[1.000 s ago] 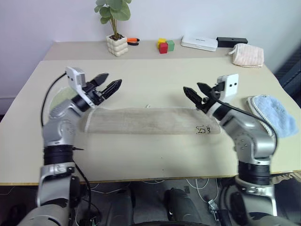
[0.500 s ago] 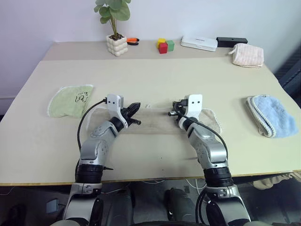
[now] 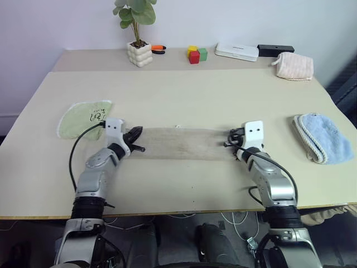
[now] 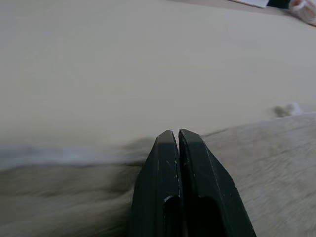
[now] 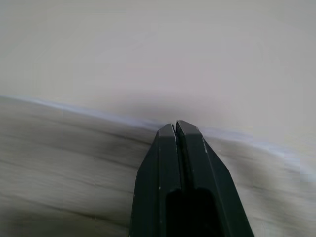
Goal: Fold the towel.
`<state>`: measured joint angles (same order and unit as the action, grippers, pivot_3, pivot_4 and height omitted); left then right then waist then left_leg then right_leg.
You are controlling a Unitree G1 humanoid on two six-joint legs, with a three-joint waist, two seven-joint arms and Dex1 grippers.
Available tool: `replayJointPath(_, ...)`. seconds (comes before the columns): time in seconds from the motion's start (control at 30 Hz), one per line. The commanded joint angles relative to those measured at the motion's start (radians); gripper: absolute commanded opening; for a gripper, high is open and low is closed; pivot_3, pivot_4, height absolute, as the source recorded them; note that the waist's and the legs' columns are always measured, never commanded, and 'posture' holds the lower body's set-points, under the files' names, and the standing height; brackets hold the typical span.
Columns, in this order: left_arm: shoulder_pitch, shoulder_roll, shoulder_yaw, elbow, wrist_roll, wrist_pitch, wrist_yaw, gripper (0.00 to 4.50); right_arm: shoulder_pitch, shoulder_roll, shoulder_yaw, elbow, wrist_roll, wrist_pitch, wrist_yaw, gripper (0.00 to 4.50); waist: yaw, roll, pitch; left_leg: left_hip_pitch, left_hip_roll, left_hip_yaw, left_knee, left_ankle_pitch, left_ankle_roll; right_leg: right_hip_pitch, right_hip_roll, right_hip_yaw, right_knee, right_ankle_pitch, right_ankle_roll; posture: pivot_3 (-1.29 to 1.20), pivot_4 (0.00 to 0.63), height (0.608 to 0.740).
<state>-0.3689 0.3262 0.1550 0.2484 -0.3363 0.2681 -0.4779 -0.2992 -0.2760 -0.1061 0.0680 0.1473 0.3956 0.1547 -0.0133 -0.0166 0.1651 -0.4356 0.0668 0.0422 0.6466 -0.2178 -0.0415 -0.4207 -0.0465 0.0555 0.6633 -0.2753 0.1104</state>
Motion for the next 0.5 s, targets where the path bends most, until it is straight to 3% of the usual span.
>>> replayJointPath(0.03,0.008,0.031,0.052,0.011,-0.014,-0.028,-0.016,0.12,0.002,-0.041,-0.033,0.004,-0.015,-0.019,0.006,0.00,-0.001,0.000,0.000,0.000,0.000,0.000,0.000,0.000,0.000,0.000,0.000,0.000,0.000,0.000,0.000,0.00,0.150,0.740)
replayJointPath(0.3,0.013,0.044,0.065,-0.044,-0.099,0.035,-0.118,0.12,-0.022,-0.052,-0.093,-0.017,0.062,-0.028,0.060,0.00,0.001,0.000,0.000,0.000,0.000,0.000,0.000,0.000,0.000,0.000,0.000,0.000,0.000,0.000,0.000,0.00,0.150,0.740)
replayJointPath(0.37,0.024,0.052,0.047,-0.105,-0.132,0.071,-0.171,0.91,-0.032,-0.063,-0.102,-0.053,0.082,-0.006,0.077,0.81,-0.001,0.000,0.000,0.000,0.000,0.000,0.000,0.000,0.000,0.000,0.000,0.000,0.000,0.000,0.000,0.00,0.150,0.740)
replayJointPath(0.5,0.018,0.079,0.038,-0.212,-0.193,0.113,-0.263,2.93,-0.057,-0.057,-0.219,-0.150,0.265,0.165,0.084,2.79,0.001,0.000,0.000,0.000,0.000,0.000,0.000,0.000,0.000,0.000,0.000,0.000,0.000,0.000,0.000,0.00,0.150,0.740)
